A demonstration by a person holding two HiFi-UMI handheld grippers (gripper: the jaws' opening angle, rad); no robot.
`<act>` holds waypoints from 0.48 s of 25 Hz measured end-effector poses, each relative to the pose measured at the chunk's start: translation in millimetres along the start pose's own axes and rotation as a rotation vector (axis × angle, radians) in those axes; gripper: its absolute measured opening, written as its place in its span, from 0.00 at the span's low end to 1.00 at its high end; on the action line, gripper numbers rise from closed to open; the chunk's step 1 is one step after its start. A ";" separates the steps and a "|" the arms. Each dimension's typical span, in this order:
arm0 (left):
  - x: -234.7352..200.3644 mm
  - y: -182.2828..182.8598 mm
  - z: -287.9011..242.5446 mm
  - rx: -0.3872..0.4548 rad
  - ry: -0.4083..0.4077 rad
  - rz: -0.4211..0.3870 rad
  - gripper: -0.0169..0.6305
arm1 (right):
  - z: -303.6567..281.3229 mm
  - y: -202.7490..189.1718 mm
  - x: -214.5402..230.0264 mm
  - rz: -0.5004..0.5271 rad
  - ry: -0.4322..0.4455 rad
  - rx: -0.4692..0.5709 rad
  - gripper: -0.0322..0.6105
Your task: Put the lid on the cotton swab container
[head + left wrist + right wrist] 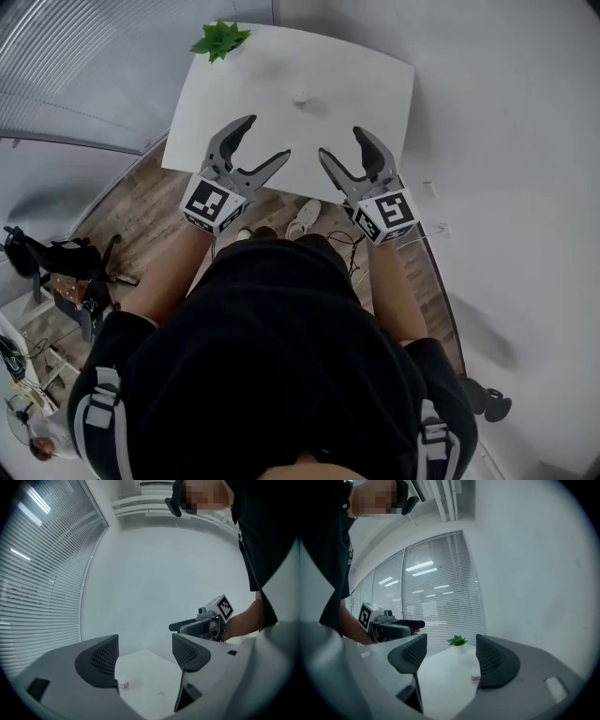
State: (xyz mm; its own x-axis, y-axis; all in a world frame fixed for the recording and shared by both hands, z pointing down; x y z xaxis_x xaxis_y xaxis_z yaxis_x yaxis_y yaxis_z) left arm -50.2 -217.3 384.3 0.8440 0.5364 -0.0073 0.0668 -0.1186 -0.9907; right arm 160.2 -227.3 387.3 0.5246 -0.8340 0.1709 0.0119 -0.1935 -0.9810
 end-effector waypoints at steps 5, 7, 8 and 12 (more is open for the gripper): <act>7.3 -7.4 -30.2 -0.034 0.068 0.000 0.55 | 1.1 -5.9 39.6 -0.010 0.048 -0.025 0.56; 9.8 -11.9 -40.6 -0.046 0.088 -0.001 0.55 | 0.4 -9.8 52.8 -0.012 0.073 -0.035 0.56; 11.0 -14.1 -45.4 -0.050 0.097 -0.002 0.55 | 0.0 -12.0 59.0 -0.012 0.083 -0.039 0.56; 13.9 -25.9 -62.8 -0.069 0.130 -0.008 0.55 | -4.4 -21.7 81.7 -0.021 0.105 -0.058 0.56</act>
State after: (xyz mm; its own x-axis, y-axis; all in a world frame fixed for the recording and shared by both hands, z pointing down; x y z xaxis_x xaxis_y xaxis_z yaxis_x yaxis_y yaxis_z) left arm -6.8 -259.3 418.4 0.9046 0.4256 0.0228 0.1066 -0.1742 -0.9789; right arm 199.0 -293.5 423.0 0.4329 -0.8784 0.2025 -0.0293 -0.2382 -0.9708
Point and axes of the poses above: the fingertips, and each gripper's own axes: z backward along the fingers, x to its right, y out of its top, the point moved 7 cm from there along z, backward along the fingers, and after that the axes turned 12 degrees about y, right-handed, at the moved point
